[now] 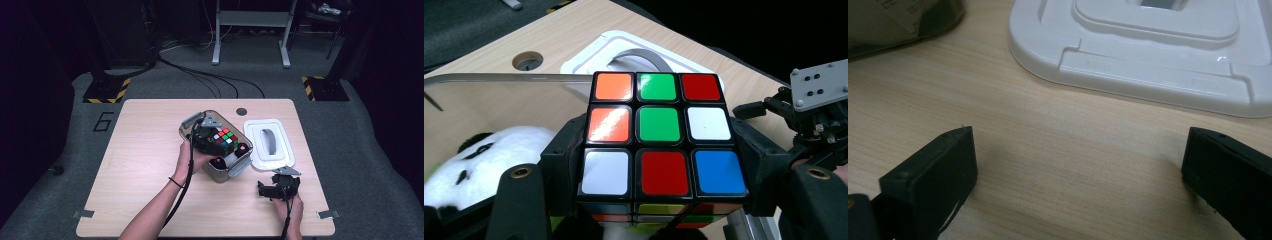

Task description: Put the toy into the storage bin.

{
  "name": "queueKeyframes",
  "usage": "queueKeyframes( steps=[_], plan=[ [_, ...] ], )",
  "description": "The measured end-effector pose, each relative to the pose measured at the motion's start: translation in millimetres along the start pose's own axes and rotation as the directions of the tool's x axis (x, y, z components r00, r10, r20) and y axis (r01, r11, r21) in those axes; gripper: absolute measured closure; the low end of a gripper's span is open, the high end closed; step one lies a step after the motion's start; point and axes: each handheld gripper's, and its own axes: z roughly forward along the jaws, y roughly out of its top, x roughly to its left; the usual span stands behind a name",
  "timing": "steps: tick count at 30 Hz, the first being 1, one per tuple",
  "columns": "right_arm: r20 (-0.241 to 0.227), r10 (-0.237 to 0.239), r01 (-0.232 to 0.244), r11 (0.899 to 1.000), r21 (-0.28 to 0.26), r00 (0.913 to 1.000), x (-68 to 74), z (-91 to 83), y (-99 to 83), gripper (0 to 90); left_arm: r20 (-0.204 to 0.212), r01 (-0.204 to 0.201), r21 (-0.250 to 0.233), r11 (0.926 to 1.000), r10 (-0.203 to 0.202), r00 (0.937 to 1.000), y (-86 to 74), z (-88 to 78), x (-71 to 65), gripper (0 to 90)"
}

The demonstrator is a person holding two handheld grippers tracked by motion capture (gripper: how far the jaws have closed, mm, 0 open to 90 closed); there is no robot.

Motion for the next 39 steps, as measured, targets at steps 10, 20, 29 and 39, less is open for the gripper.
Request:
queueKeyframes(
  steps=[10,20,29,39],
  plan=[
    [0.0,0.0,0.0,1.0,0.0,1.0,0.0,0.0,0.0,0.4,0.004,-0.019,0.032,0.9993,0.019,0.9998,-8.3,12.7,-6.3,33.9],
    [0.0,0.0,0.0,1.0,0.0,1.0,0.0,0.0,0.0,0.4,0.002,-0.063,0.075,0.9952,0.063,0.998,-12.3,14.9,-18.3,32.6],
    [0.0,0.0,0.0,1.0,0.0,1.0,0.0,0.0,0.0,0.3,0.041,-0.055,0.062,0.9966,0.053,0.9978,-8.5,1.2,-17.1,22.7],
    [0.0,0.0,0.0,1.0,0.0,1.0,0.0,0.0,0.0,0.4,0.032,-0.016,0.01,0.9998,0.015,0.9994,1.4,-8.8,-3.3,28.8]
  ],
)
